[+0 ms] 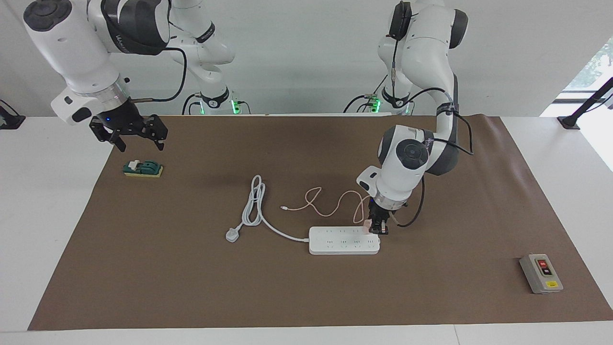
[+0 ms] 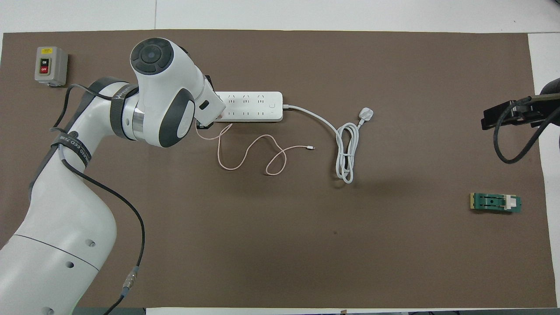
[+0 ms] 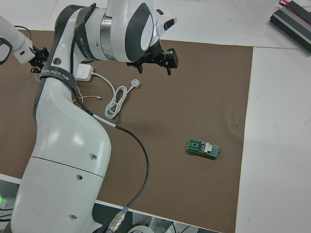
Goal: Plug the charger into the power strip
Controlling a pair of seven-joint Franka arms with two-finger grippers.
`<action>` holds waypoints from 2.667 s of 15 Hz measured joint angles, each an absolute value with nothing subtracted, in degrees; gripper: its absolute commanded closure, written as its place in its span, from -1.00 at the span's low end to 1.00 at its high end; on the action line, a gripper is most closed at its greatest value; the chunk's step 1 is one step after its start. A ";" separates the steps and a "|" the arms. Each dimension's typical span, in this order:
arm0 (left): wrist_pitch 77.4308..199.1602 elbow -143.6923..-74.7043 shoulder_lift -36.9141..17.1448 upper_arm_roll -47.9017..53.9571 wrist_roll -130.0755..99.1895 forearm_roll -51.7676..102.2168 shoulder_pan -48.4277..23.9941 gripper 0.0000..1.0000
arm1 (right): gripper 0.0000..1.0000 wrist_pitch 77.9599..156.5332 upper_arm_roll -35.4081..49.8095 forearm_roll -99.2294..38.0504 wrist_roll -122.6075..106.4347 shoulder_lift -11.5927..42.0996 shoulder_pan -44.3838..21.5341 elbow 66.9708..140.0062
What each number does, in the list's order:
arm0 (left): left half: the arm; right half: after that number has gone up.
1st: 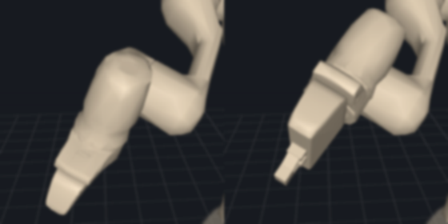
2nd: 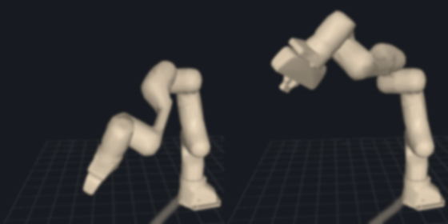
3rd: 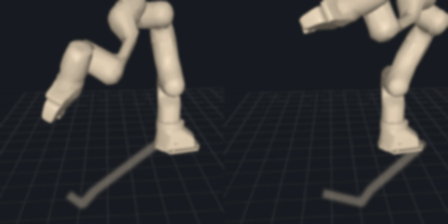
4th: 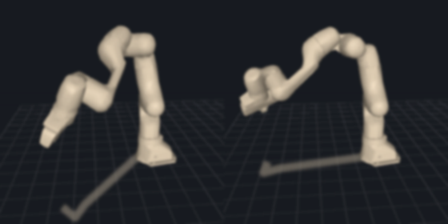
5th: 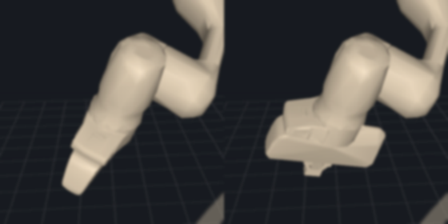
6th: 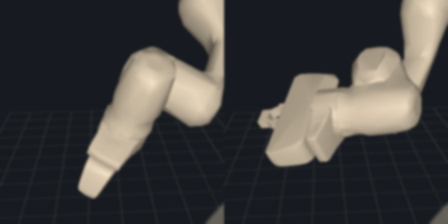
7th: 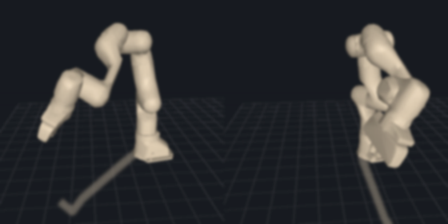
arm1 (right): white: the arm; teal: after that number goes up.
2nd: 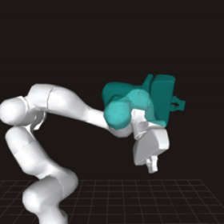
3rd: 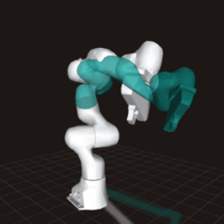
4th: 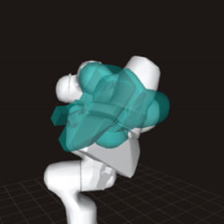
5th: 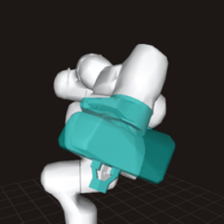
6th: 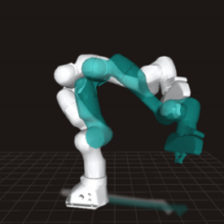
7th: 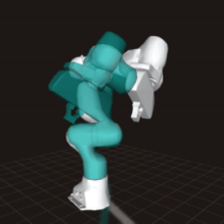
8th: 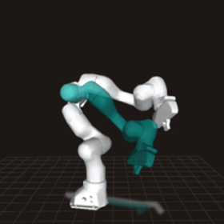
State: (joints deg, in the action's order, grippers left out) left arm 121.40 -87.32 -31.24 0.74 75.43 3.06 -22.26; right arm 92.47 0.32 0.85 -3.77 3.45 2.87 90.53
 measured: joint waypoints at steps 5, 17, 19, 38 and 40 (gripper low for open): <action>120.15 -86.00 -32.05 0.70 80.07 3.09 -22.18 1.00 | -1.00 92.34 0.36 0.85 -3.77 3.44 2.86 90.53; 116.06 -81.87 -34.37 0.60 80.33 3.38 -22.05 0.49 | -1.00 92.34 0.40 0.85 -3.77 3.43 2.85 90.56; 115.97 -81.79 -34.41 0.60 80.33 3.39 -22.05 0.45 | -1.00 92.34 0.40 0.85 -3.77 3.43 2.85 90.56; 111.79 -79.47 -32.86 -0.67 70.48 12.99 -21.14 -1.00 | -1.00 92.34 0.40 0.85 -3.77 3.43 2.85 90.56; 107.94 -79.19 -30.01 -1.66 67.57 12.99 -20.66 -1.00 | -1.00 92.34 0.40 0.85 -3.77 3.43 2.85 90.56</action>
State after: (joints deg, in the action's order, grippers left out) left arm 107.94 -79.19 -30.01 -1.66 67.57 12.99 -20.66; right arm 92.34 0.40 0.85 -3.77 3.43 2.85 90.56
